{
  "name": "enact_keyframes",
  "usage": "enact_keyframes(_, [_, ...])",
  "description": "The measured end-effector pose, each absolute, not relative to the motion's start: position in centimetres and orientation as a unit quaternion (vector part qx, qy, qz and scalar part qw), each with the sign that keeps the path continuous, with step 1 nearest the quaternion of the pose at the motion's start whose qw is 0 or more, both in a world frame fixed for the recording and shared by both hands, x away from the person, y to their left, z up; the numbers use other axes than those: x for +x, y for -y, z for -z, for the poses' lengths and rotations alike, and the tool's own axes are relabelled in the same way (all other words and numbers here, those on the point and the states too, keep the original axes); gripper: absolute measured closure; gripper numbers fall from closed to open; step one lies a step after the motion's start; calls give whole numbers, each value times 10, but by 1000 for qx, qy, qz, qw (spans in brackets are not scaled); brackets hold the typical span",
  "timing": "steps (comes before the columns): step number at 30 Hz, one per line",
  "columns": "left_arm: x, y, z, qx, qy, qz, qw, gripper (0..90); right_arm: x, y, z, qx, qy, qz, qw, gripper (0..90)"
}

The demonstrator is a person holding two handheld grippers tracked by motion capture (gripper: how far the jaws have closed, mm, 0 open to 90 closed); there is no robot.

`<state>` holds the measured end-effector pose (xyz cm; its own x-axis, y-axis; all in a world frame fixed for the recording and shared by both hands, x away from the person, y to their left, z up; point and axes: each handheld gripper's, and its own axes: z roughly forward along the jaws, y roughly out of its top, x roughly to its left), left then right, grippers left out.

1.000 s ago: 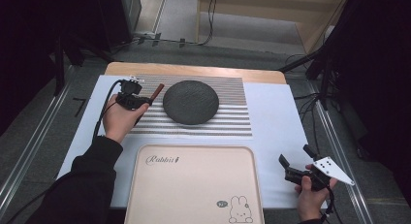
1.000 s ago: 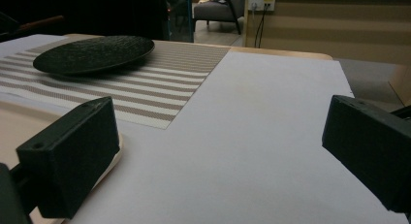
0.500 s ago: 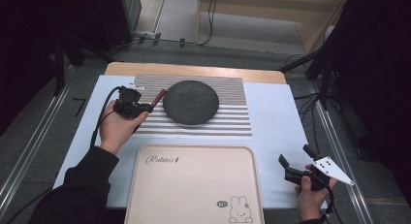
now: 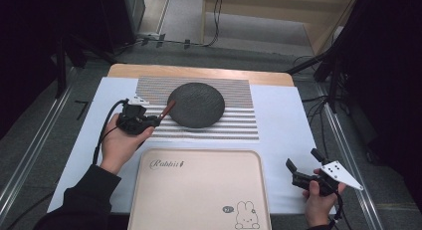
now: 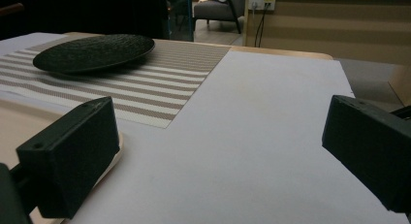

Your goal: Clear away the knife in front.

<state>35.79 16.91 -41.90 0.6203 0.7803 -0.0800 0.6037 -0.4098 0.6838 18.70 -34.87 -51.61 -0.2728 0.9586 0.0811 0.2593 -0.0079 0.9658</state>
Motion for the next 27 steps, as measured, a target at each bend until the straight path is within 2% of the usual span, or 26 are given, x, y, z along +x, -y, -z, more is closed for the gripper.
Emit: enact_keyframes(27, [276,-169,440,825,-406,-106,378,770,187,348,516,496,-616,-506,345,0])
